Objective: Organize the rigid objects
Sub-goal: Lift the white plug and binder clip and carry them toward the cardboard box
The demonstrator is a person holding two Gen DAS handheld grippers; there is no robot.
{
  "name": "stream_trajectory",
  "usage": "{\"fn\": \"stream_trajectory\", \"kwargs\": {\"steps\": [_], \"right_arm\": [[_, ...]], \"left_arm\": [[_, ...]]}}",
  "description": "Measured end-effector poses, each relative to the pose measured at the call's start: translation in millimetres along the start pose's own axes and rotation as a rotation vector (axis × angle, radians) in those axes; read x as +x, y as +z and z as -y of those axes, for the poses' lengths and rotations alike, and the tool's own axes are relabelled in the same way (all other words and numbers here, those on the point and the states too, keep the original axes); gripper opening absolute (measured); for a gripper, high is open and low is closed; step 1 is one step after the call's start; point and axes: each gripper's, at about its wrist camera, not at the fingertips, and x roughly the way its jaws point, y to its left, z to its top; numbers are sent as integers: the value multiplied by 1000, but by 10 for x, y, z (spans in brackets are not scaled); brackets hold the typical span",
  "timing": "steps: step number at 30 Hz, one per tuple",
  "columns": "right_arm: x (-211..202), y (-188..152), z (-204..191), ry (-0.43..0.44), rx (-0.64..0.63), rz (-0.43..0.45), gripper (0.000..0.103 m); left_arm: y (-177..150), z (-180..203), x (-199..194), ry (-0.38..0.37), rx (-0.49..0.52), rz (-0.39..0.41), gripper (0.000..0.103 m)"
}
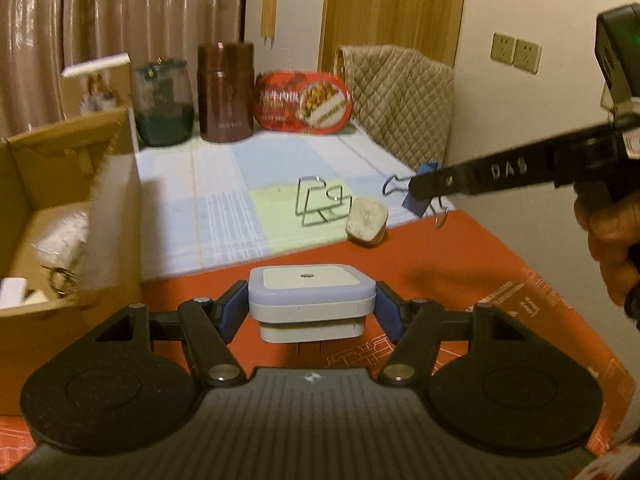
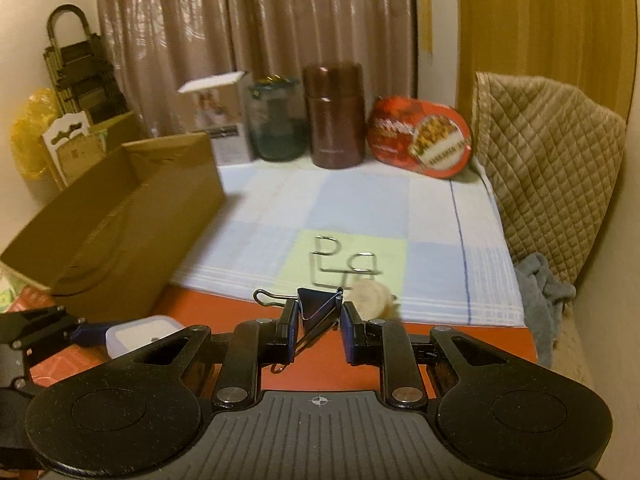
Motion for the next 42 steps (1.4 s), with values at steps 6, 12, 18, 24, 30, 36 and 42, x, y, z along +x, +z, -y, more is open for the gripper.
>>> {"fn": "stream_trajectory", "kwargs": {"steps": [6, 12, 18, 24, 30, 36, 42], "right_arm": [[-325, -27, -373, 21, 2, 51, 18], [-487, 10, -716, 51, -14, 108, 18], [-412, 60, -990, 78, -41, 107, 18], [-269, 110, -1257, 117, -70, 102, 19], [-135, 192, -1564, 175, -88, 116, 19], [13, 258, -1763, 193, -107, 117, 19], [173, 339, -1912, 191, -125, 119, 19]], "left_arm": [[-54, -117, -520, 26, -28, 59, 62], [-71, -302, -947, 79, -60, 118, 62], [-88, -526, -1224, 133, -75, 156, 62], [-175, -802, -1376, 187, -103, 158, 62], [-184, -1036, -1520, 226, -129, 176, 62], [-107, -1275, -1590, 268, -132, 192, 62], [-6, -1567, -1531, 303, -131, 189, 62]]}}
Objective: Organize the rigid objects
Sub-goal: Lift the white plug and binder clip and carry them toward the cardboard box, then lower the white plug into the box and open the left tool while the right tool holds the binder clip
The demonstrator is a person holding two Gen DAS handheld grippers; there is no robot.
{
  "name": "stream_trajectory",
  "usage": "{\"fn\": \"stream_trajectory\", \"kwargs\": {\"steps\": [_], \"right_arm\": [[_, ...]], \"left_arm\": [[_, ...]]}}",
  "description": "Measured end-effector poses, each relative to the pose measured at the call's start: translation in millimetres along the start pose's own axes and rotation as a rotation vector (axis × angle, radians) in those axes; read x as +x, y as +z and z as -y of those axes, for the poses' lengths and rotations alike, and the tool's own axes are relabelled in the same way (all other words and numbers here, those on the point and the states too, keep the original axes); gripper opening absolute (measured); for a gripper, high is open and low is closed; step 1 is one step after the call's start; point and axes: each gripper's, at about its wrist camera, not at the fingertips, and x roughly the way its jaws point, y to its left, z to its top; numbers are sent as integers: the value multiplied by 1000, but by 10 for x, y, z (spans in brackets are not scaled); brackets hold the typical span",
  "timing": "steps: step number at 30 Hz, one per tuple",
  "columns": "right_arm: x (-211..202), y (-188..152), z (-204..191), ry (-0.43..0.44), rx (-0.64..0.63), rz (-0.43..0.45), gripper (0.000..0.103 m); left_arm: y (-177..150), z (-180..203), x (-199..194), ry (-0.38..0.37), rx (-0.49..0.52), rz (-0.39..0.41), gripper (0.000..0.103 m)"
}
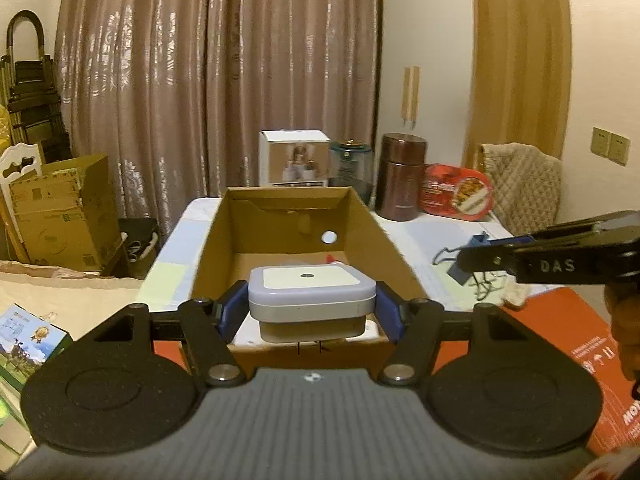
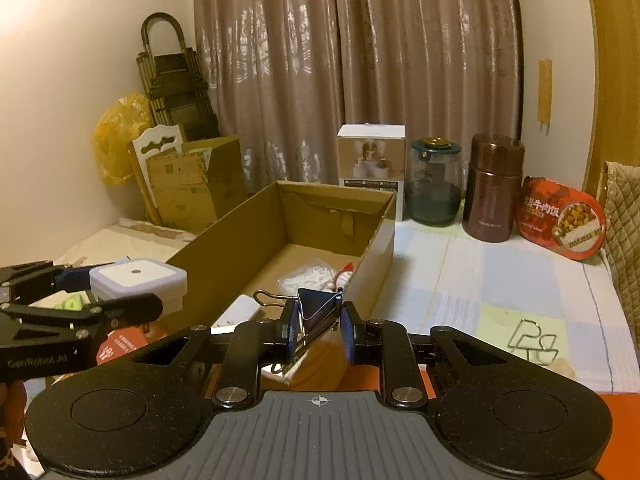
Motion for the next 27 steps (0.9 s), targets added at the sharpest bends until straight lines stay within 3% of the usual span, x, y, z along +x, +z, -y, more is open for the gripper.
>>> {"fn": "stream_trajectory", "kwargs": {"steps": [27], "right_arm": [[958, 431, 184, -23, 41, -20, 18]], "left_arm": [[413, -430, 1147, 26, -32, -74, 62]]}}
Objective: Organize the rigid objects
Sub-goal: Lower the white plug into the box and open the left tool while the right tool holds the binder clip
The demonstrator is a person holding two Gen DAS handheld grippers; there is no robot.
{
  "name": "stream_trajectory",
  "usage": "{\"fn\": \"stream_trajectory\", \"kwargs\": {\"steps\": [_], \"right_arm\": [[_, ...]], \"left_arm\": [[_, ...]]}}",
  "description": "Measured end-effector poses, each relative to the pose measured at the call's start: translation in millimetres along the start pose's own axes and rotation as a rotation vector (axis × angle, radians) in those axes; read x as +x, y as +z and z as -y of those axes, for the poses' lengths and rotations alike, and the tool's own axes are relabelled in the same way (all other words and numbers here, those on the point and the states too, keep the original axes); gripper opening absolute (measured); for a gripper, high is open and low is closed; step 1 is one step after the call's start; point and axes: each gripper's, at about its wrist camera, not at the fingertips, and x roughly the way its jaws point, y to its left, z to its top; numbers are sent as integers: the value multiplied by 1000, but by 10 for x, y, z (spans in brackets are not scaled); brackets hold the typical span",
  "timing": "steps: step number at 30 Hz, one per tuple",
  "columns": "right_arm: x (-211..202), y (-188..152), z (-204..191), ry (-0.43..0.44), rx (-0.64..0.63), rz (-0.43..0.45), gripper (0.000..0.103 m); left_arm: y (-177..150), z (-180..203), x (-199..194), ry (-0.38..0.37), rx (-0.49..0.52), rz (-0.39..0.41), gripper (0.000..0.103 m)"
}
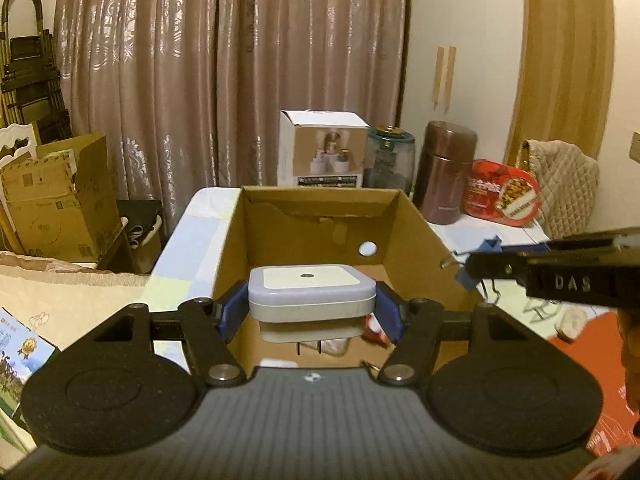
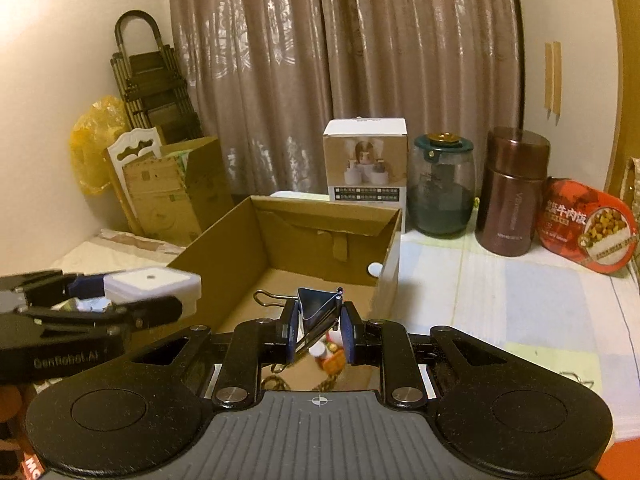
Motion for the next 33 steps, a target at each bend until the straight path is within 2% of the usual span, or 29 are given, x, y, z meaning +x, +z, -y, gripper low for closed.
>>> {"fn": "stream_trajectory", "kwargs": {"steps": [5, 16, 22, 33], "right_arm": [[183, 66, -15, -7, -12, -4, 19], [554, 163, 107, -32, 0, -26, 18], [602, 183, 197, -42, 19, -14, 18], [651, 212, 185, -34, 25, -21, 19]], "left_arm": [[122, -87, 218, 3, -26, -9, 62], [310, -110, 647, -10, -10, -49, 62], [305, -91, 822, 2, 23, -74, 62], [302, -145, 942, 9, 8, -113, 62]]}}
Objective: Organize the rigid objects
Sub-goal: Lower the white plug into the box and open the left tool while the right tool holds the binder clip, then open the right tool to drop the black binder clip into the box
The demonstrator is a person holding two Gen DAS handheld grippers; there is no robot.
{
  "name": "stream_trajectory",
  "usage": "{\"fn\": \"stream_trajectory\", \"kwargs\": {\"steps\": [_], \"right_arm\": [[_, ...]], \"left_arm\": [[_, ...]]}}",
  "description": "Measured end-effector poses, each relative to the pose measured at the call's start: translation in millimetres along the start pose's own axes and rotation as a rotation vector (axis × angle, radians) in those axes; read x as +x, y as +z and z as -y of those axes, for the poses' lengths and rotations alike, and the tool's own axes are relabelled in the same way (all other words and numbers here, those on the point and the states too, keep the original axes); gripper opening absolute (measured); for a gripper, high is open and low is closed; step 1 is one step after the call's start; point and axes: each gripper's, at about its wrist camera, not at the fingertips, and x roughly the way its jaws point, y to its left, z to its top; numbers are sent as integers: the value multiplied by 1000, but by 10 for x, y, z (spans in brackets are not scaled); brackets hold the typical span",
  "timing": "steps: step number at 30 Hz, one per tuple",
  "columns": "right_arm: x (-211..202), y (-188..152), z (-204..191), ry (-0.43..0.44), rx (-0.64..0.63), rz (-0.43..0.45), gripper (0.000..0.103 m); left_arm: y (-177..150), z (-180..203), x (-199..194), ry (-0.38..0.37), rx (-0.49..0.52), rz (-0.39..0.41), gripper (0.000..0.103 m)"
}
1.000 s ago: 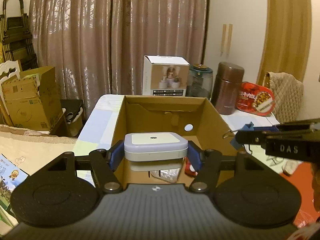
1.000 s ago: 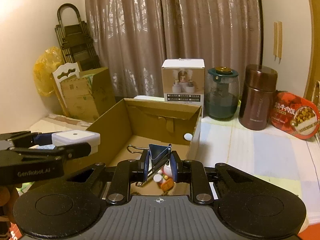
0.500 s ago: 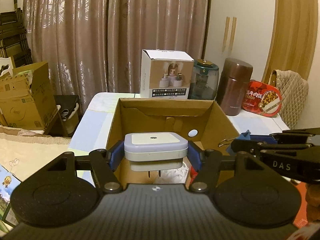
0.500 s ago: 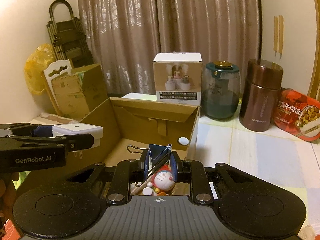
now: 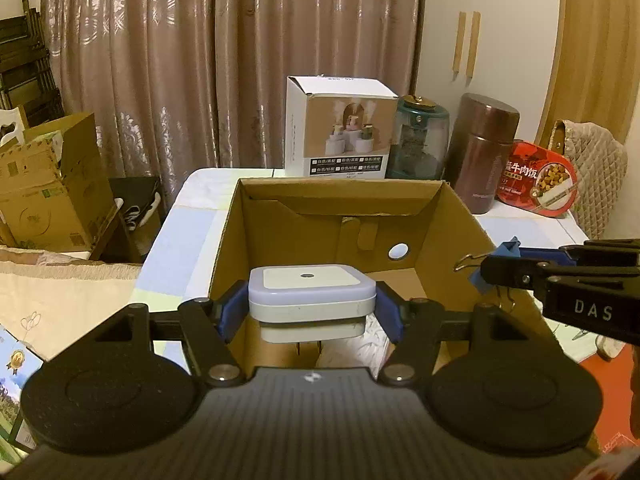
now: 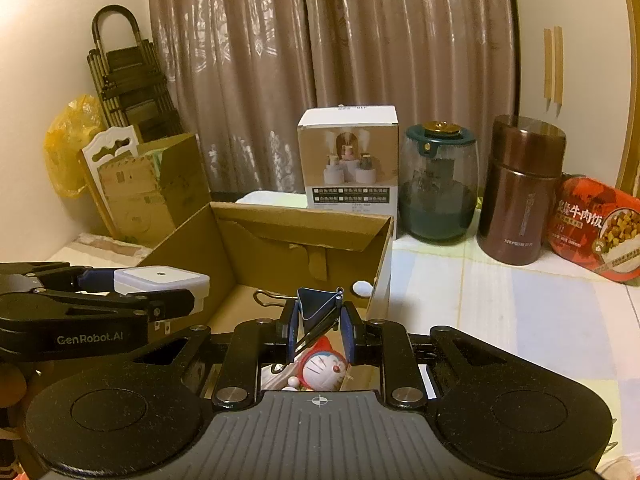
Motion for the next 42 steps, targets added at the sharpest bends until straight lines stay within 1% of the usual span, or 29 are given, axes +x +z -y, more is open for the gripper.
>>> {"fn": "stream_trajectory", "kwargs": {"steps": [7, 10, 13, 26, 42], "right_arm": [[21, -6, -49, 12, -14, -16, 19], [39, -15, -46, 14, -14, -22, 19], [38, -10, -48, 16, -14, -23, 19], [64, -47, -70, 28, -28, -54, 19], [71, -59, -97, 29, -42, -59, 19]], "left_arm": [[-8, -21, 31, -4, -16, -20, 62], [-8, -54, 33, -4, -35, -19, 70], [-12, -82, 20, -5, -53, -12, 70], [-12, -69, -11, -5, -41, -10, 70], [-14, -74, -16, -5, -39, -13, 70]]}}
